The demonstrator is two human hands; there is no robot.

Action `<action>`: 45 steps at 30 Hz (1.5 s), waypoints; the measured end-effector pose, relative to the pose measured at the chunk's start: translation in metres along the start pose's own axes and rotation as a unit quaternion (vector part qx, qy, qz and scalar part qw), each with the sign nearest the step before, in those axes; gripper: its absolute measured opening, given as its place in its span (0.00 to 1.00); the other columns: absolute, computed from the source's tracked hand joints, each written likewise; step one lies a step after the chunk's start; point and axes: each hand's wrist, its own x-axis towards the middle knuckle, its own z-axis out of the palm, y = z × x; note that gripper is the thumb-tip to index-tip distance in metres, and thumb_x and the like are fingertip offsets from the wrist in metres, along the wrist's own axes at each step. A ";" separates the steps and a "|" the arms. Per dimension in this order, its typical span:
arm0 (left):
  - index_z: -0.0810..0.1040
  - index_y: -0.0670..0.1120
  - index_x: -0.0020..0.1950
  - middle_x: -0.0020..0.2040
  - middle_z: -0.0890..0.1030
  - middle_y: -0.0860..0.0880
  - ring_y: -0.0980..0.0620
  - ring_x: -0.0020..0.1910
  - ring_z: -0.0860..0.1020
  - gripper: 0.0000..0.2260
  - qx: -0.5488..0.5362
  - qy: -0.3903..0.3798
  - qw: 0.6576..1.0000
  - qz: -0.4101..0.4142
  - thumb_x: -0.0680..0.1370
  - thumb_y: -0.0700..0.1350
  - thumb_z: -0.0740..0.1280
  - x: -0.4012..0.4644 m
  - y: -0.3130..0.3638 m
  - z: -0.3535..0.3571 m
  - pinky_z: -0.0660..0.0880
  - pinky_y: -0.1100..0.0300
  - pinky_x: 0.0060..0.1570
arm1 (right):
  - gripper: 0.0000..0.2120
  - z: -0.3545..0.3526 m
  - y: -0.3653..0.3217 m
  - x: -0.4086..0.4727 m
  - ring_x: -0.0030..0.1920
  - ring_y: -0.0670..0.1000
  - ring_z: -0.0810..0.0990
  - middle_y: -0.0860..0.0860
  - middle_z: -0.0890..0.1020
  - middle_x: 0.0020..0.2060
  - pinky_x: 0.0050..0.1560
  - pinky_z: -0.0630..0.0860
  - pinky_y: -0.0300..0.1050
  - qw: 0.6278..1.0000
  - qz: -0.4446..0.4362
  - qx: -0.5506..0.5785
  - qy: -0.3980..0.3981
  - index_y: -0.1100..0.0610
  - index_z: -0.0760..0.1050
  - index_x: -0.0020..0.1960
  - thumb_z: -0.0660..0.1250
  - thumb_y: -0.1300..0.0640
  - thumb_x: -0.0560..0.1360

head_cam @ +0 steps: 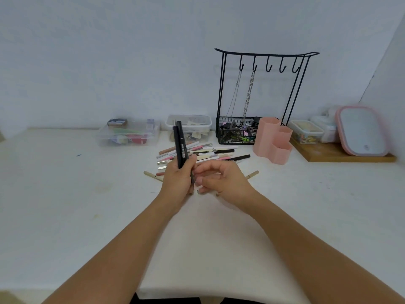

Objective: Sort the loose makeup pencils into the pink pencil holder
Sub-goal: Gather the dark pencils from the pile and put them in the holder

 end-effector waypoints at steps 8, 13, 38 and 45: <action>0.76 0.44 0.42 0.30 0.75 0.48 0.52 0.26 0.76 0.14 -0.009 0.017 1.000 0.009 0.84 0.50 0.63 0.001 0.007 -0.010 0.69 0.61 0.21 | 0.13 -0.073 -0.005 -0.003 0.44 0.42 0.76 0.38 0.79 0.54 0.46 0.71 0.31 0.887 -0.012 -0.461 -0.035 0.46 0.81 0.59 0.72 0.53 0.75; 0.74 0.47 0.41 0.28 0.64 0.52 0.56 0.24 0.60 0.14 -0.010 0.006 0.999 -0.030 0.82 0.53 0.67 0.000 0.007 -0.013 0.57 0.62 0.24 | 0.13 -0.070 0.003 0.000 0.52 0.44 0.76 0.46 0.80 0.57 0.52 0.70 0.31 0.875 -0.007 -0.482 -0.041 0.51 0.80 0.62 0.69 0.55 0.78; 0.71 0.47 0.36 0.26 0.60 0.51 0.55 0.22 0.56 0.22 -0.014 -0.109 0.994 -0.026 0.64 0.62 0.76 -0.011 0.006 0.000 0.50 0.62 0.24 | 0.07 -0.017 -0.015 0.003 0.34 0.49 0.80 0.59 0.83 0.37 0.35 0.75 0.38 0.990 -0.006 0.115 0.087 0.67 0.81 0.50 0.72 0.64 0.74; 0.80 0.40 0.56 0.24 0.67 0.54 0.56 0.23 0.59 0.20 0.040 -0.181 0.981 -0.051 0.69 0.46 0.80 -0.013 0.006 -0.005 0.56 0.66 0.22 | 0.03 -0.001 -0.005 0.001 0.33 0.47 0.73 0.55 0.83 0.37 0.33 0.68 0.38 0.995 0.023 0.086 0.042 0.56 0.85 0.40 0.75 0.61 0.72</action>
